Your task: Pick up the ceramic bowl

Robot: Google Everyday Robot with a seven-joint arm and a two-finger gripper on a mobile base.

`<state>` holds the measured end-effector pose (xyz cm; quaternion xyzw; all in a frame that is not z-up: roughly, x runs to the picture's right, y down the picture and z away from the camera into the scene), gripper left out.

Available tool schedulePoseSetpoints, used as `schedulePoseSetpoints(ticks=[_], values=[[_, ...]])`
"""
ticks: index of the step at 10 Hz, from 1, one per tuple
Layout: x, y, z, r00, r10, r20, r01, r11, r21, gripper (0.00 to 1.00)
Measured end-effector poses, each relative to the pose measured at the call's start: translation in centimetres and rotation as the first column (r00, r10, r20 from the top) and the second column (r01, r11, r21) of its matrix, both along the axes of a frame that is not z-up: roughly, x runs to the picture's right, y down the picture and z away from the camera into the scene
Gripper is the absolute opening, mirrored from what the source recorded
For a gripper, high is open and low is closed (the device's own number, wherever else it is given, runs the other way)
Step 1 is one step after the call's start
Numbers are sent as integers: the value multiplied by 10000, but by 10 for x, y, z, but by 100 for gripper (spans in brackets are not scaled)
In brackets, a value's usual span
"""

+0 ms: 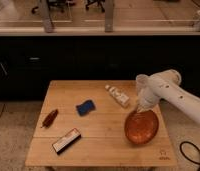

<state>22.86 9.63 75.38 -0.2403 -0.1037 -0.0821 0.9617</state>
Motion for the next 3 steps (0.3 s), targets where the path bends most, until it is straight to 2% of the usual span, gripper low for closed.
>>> schedulePoseSetpoints(ticks=[3], values=[[-9, -5, -3, 9998, -167, 125, 166, 9998, 76, 1]])
